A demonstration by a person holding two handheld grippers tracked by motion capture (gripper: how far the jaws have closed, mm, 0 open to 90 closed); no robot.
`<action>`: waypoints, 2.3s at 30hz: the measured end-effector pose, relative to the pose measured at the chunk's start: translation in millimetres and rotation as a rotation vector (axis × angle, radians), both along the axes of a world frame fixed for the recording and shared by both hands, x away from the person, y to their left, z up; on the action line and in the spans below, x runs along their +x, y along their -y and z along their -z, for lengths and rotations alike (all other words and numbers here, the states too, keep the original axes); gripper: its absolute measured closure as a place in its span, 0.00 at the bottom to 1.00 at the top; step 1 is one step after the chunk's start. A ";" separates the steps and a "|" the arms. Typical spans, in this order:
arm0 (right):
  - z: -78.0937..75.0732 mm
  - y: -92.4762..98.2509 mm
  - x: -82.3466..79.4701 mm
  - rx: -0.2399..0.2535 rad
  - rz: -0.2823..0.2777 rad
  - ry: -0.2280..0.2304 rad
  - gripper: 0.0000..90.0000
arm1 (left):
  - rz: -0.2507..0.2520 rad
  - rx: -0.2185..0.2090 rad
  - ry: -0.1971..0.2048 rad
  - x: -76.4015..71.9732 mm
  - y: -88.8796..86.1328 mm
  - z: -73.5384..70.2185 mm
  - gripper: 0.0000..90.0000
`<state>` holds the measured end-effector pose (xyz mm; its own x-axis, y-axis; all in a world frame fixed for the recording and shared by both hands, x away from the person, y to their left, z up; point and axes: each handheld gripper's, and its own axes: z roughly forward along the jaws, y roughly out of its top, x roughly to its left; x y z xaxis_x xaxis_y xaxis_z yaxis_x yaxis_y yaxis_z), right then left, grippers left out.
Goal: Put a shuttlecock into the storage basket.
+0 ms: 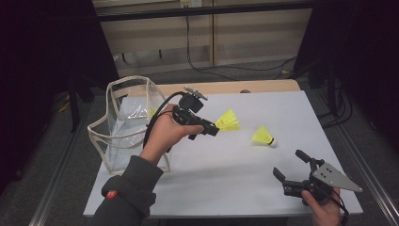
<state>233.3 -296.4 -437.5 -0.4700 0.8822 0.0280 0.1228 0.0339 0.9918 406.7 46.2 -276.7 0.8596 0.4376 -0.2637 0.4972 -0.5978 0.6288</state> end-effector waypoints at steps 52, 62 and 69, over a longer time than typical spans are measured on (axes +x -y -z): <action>-0.6 1.2 -0.3 0.001 0.003 0.002 0.02 | -0.100 -0.003 0.001 6.9 -31.1 -32.1 0.70; -0.7 0.3 -0.3 0.002 0.001 0.004 0.02 | -0.121 -0.007 0.007 8.0 -38.3 -40.1 0.70; -0.7 0.5 -0.4 0.003 0.000 0.001 0.02 | -0.136 -0.005 0.005 8.5 -42.5 -43.1 0.70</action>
